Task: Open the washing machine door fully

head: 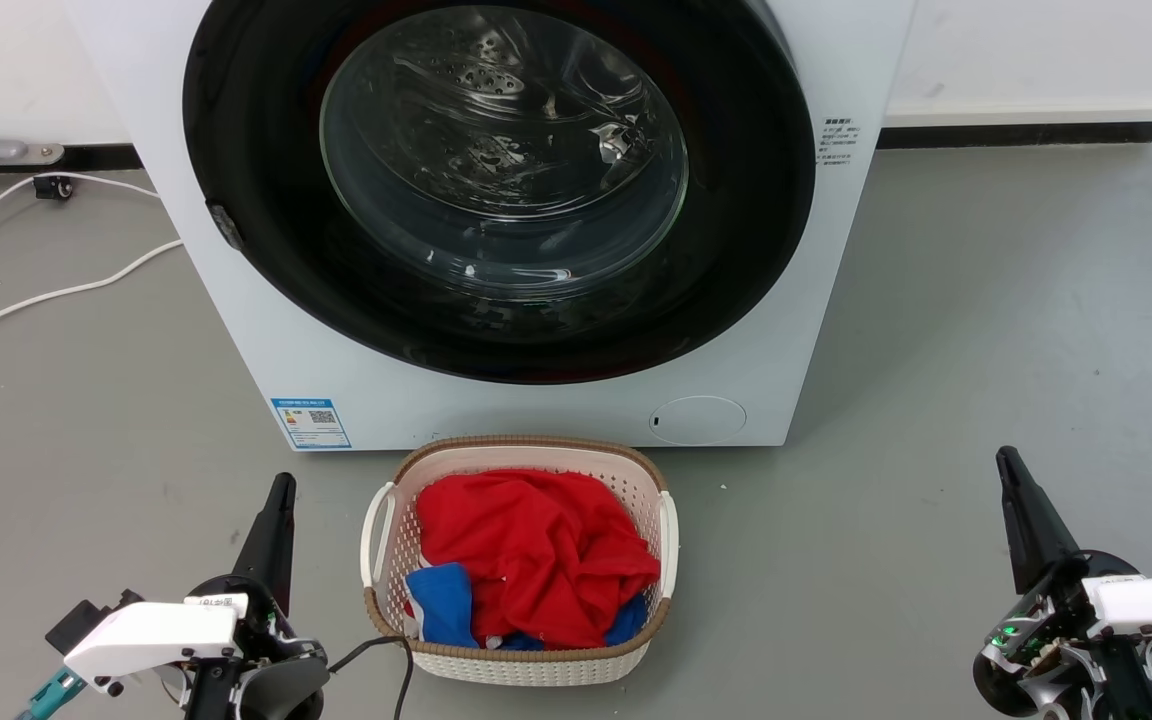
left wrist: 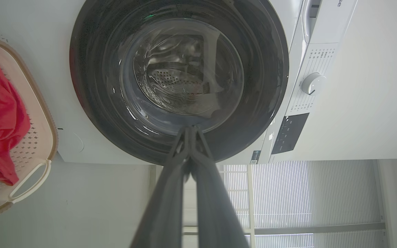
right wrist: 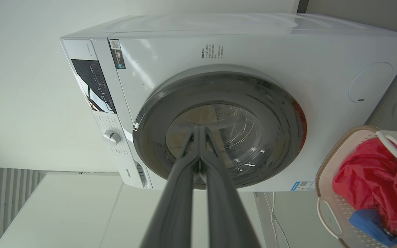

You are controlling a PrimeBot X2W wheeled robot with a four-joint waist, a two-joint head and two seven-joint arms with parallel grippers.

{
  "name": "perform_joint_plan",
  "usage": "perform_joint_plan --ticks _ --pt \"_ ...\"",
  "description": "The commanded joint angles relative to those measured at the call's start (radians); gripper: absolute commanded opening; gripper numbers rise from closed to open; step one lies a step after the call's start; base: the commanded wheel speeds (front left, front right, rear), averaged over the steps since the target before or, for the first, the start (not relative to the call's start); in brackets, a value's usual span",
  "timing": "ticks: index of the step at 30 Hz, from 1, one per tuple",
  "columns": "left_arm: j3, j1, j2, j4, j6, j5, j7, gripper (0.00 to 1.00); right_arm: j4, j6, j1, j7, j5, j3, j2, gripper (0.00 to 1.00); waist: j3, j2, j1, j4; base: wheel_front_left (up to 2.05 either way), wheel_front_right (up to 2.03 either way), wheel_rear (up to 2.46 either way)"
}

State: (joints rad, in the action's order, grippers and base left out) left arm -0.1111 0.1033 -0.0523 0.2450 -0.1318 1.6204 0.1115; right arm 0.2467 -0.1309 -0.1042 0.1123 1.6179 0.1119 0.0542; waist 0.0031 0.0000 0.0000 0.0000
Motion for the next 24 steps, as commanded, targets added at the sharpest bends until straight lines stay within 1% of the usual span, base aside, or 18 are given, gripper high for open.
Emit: perform_joint_plan --ticks 1,24 --pt "-0.003 0.011 0.001 0.001 -0.003 -0.008 0.002 0.00 0.001 0.000 -0.011 0.001 -0.007 0.001 -0.004 0.00 0.000 0.0000 0.0000 0.000 0.00 0.00 0.00" --pt "-0.004 0.011 0.002 0.001 -0.003 -0.007 0.004 0.00 0.001 0.000 -0.011 0.002 -0.006 0.002 -0.005 0.00 0.000 0.0000 0.0000 0.000 0.00 0.00 0.00"
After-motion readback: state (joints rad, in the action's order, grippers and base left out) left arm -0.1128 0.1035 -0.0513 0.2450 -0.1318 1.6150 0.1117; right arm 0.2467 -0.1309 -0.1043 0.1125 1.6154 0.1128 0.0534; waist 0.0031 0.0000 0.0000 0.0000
